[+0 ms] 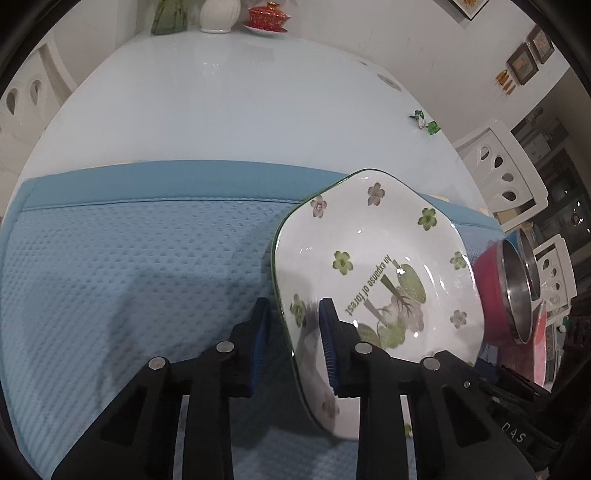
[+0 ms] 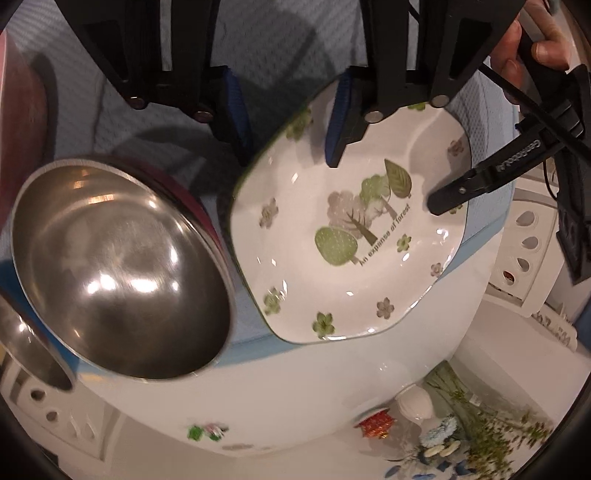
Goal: Organize plates and bowls
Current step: 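Close both grippers on the rim of the 'An expanse of forest' plate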
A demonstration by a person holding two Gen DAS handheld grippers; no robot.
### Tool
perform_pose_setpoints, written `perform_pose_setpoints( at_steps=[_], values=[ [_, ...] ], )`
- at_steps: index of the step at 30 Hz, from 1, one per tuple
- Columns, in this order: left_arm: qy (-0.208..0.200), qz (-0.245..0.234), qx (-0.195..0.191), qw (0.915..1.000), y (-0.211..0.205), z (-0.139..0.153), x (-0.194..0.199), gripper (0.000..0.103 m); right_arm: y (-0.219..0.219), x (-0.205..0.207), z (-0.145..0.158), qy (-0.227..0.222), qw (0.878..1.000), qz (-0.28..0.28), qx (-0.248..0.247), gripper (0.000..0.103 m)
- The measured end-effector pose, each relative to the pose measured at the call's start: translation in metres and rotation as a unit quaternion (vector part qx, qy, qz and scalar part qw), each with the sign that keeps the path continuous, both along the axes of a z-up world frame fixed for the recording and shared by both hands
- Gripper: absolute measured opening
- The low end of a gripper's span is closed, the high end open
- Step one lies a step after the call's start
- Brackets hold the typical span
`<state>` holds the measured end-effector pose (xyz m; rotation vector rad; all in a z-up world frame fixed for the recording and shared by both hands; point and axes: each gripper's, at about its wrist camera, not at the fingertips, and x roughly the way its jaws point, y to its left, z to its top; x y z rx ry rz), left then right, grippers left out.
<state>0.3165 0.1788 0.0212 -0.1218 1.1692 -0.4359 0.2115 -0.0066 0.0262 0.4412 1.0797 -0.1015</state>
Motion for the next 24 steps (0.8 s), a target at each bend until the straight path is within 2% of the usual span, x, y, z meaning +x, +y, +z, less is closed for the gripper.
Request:
perform_pose_setpoints(
  at_steps=[2,6,8,11,12,17,20,24],
  values=[
    [-0.005,0.001,0.000,1.0000,-0.002,-0.001,0.001,0.023,0.002,0.004,-0.001,-0.005,1.000,0.005,-0.009,0.028],
    [0.001,0.012,-0.015,0.9998,0.000,-0.002,0.001,0.022,0.007,0.006,-0.001,-0.019,1.000,0.015,-0.020,0.027],
    [0.001,0.014,-0.014,0.9998,0.001,-0.002,-0.002,0.016,0.013,0.003,0.002,-0.026,0.998,0.033,-0.038,0.027],
    [0.001,0.012,-0.012,0.9999,0.004,0.000,-0.007,0.015,0.028,-0.002,0.009,-0.040,0.993,0.061,-0.092,0.027],
    [0.003,0.013,-0.014,0.9998,0.006,0.000,-0.008,0.015,0.030,-0.002,0.010,-0.041,0.992,0.064,-0.096,0.027],
    [0.001,0.026,-0.019,0.9995,0.022,0.005,-0.019,0.014,0.036,-0.007,0.013,-0.032,0.994,0.075,-0.078,0.027],
    [0.002,0.046,-0.010,0.9989,0.036,0.007,-0.024,0.014,0.053,-0.009,0.016,-0.031,0.994,0.090,-0.062,0.027],
    [0.009,0.072,-0.021,0.9972,0.063,0.008,-0.034,0.014,0.073,-0.012,0.017,-0.030,0.993,0.110,-0.035,0.027]
  ],
)
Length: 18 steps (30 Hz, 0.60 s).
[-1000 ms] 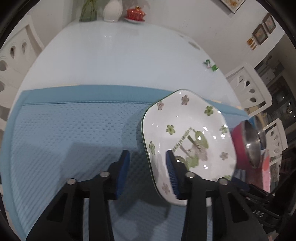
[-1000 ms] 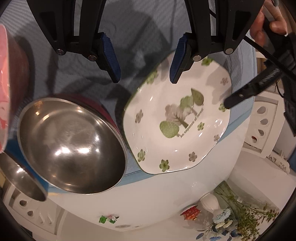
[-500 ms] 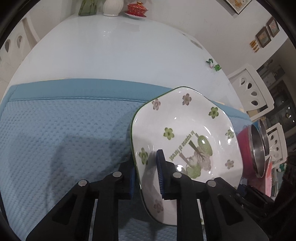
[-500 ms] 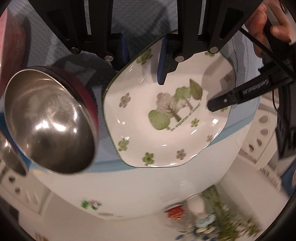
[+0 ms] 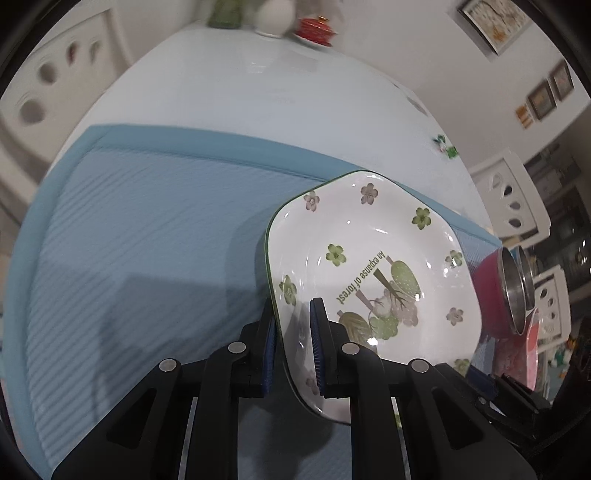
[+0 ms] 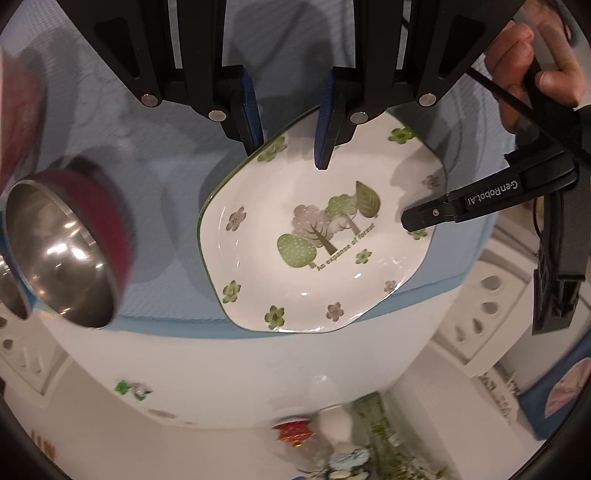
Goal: Organize plates and bowls
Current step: 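Close both grippers on the rim of the 'An expanse of forest' plate, then lift the forest plate with both grippers and carry it over the plate stack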
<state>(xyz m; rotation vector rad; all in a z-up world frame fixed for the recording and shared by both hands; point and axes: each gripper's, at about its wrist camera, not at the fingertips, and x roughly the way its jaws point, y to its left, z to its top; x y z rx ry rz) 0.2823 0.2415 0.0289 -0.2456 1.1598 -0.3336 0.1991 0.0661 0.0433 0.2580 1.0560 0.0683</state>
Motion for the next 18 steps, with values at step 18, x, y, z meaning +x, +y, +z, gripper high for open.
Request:
perform_pose_setpoints(
  at_steps=[18],
  values=[
    [-0.010,-0.017,0.017,0.9997,-0.007,-0.008,0.009,0.016,-0.032,0.032,-0.008,0.006,1.000,-0.012,0.014,0.030]
  ],
)
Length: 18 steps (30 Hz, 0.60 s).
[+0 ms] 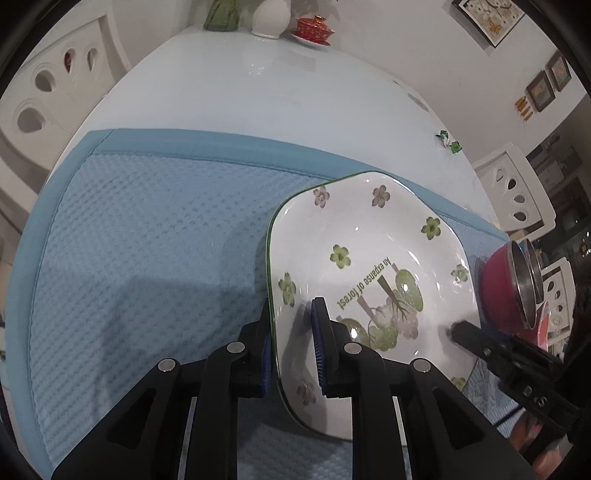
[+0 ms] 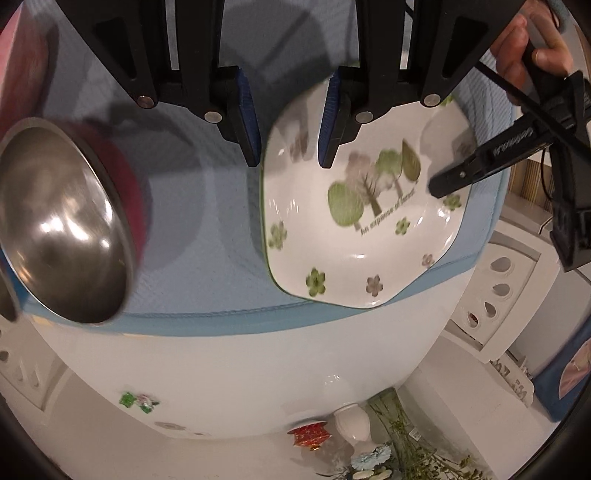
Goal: Organize plates and bowls
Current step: 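Lift the forest plate with both grippers and carry it over the plate stack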
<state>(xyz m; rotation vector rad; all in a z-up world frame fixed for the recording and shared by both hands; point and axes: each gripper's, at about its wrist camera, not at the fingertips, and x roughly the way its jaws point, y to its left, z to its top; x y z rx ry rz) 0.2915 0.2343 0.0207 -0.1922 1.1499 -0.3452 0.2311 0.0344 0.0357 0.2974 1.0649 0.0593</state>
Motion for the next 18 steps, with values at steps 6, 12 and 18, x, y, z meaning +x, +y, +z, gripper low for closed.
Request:
perform_pose_setpoints(
  at_steps=[6,12,18],
  values=[
    [-0.004,-0.008,-0.002,1.0000,-0.001,-0.002,0.010,0.019,0.001,0.013,-0.012,-0.015,1.000,0.024,-0.004,0.031],
    [-0.047,-0.033,0.037,0.9977,-0.007,0.007,-0.001,0.019,0.004,0.005,-0.004,-0.039,0.996,0.076,-0.029,0.030],
    [-0.086,-0.060,0.056,0.9929,0.002,0.023,-0.019,0.018,0.009,-0.006,0.010,-0.064,0.992,0.108,-0.031,0.030]
  ],
)
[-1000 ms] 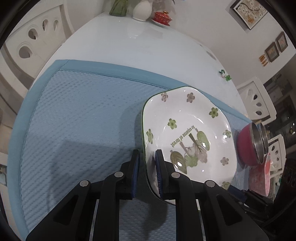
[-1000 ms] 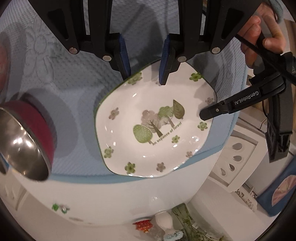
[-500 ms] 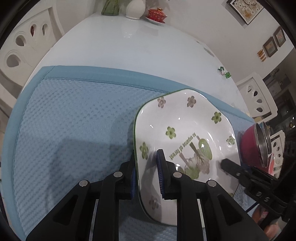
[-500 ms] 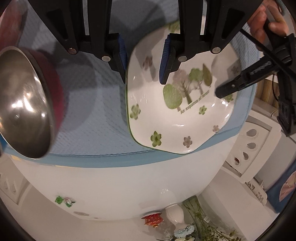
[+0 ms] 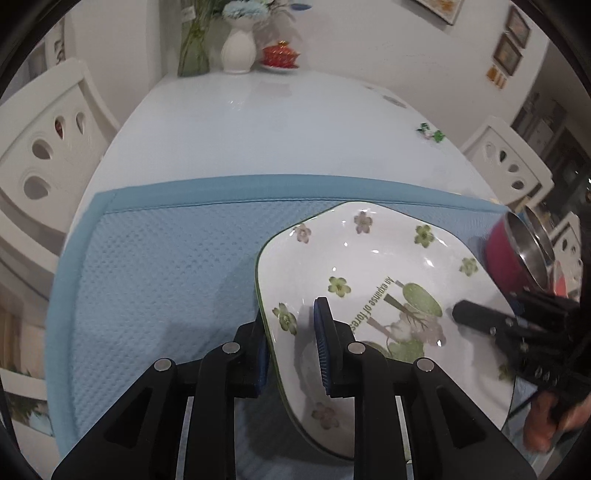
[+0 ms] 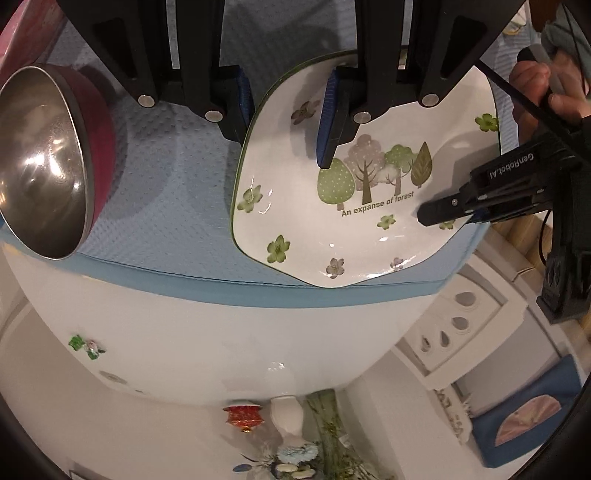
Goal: Organize plates and bowls
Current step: 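Lift the forest plate with both grippers and carry it over the plate stack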
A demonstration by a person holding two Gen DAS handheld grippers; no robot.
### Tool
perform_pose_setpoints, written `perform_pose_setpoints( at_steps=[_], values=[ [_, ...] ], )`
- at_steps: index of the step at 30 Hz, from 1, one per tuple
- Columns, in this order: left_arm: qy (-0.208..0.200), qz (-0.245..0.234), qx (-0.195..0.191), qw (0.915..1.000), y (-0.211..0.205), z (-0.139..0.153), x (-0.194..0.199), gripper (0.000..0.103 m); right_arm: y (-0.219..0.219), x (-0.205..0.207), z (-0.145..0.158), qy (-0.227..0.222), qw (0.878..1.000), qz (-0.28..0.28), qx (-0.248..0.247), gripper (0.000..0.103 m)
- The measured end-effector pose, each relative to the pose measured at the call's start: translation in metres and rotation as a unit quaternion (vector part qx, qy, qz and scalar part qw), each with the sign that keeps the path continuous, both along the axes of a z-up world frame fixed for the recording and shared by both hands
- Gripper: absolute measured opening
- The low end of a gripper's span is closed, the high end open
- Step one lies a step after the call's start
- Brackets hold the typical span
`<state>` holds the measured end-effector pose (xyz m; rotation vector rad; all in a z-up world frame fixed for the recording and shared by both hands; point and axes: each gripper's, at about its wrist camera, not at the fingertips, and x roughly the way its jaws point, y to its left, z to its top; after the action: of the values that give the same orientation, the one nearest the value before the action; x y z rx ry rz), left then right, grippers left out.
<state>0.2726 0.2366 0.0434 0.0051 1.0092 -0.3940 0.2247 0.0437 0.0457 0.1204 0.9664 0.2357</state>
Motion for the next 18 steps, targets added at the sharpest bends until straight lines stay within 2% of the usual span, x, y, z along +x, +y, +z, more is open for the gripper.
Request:
perform_pose_setpoints(
  at_steps=[7,18],
  values=[
    [-0.011,0.002,-0.002,0.9999,0.014,0.013,-0.022,0.018,0.011,-0.016,0.012,-0.007,1.000,0.022,0.001,0.030],
    [-0.060,0.008,-0.004,0.9981,0.027,0.068,-0.093,0.018,0.023,-0.080,0.059,-0.038,0.998,0.044,-0.006,0.030]
  ],
)
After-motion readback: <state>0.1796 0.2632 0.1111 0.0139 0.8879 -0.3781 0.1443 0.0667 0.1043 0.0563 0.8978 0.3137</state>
